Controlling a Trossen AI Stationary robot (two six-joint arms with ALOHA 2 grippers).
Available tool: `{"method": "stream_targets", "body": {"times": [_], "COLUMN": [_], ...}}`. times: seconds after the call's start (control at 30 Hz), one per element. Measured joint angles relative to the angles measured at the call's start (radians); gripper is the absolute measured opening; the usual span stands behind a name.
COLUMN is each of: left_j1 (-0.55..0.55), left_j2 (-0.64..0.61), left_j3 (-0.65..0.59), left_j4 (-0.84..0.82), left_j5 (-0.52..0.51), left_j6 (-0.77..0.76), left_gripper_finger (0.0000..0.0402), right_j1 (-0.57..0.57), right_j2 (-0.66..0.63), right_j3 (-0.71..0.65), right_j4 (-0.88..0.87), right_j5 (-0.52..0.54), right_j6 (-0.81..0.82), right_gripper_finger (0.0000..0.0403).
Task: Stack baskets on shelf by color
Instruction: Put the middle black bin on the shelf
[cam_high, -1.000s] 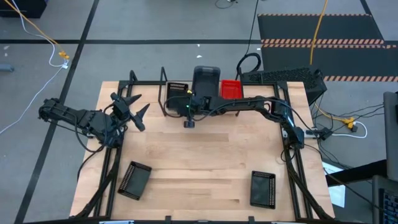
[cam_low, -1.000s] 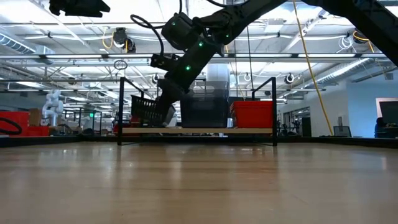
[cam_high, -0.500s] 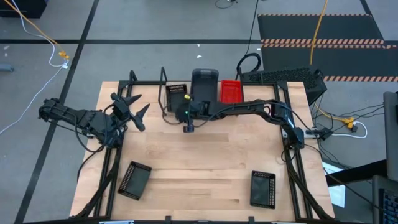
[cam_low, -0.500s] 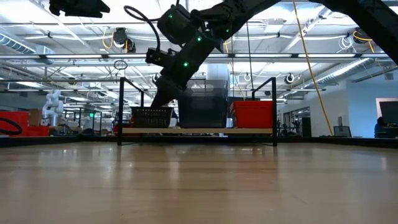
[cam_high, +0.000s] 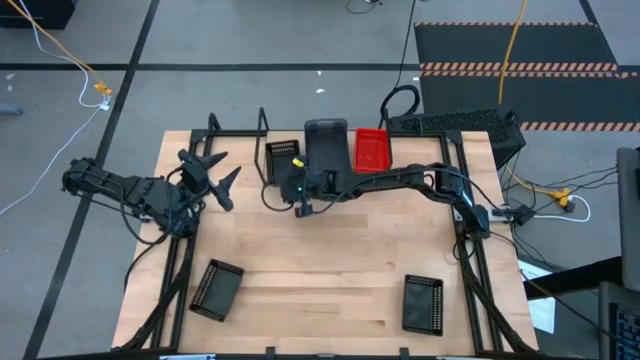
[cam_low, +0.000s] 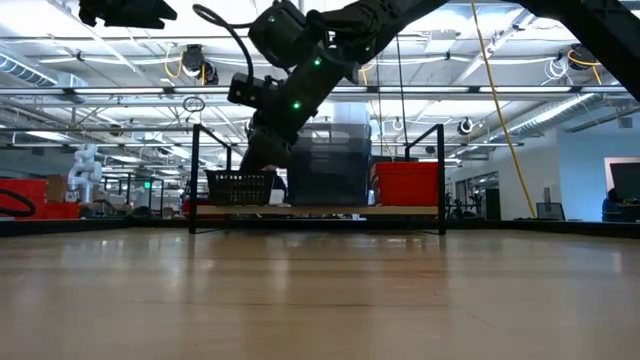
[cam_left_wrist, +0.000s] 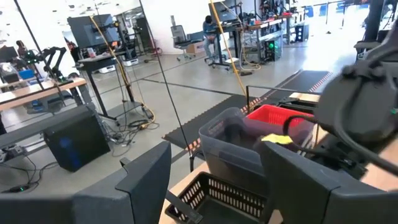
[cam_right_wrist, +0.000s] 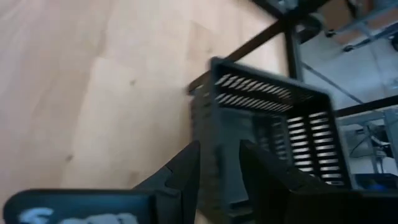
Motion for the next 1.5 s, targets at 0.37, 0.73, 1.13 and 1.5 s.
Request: {"method": "stream_targets", "body": {"times": [0.37, 0.73, 1.13, 1.5], "left_j1": [0.000, 0.000, 0.000, 0.000], "left_j2": [0.000, 0.000, 0.000, 0.000], "left_j3": [0.000, 0.000, 0.000, 0.000], "left_j4": [-0.016, -0.016, -0.009, -0.007], "left_j5": [0.000, 0.000, 0.000, 0.000], "left_j6": [0.001, 0.001, -0.023, -0.026], "left_gripper_finger": [0.0250, 0.0250, 0.0250, 0.0250], "right_j1": [-0.017, 0.023, 0.088, 0.036], "right_j2": [-0.011, -0.114, -0.018, 0.042], "right_j3": [0.000, 0.001, -0.105, -0.114], "right_j4": [0.071, 0.064, 0.136, 0.256], "right_j5": [-0.003, -0.026, -0.075, -0.022], "right_j6": [-0.040, -0.042, -0.010, -0.093], "right_gripper_finger": [0.0105, 0.0105, 0.0102, 0.0058]}}
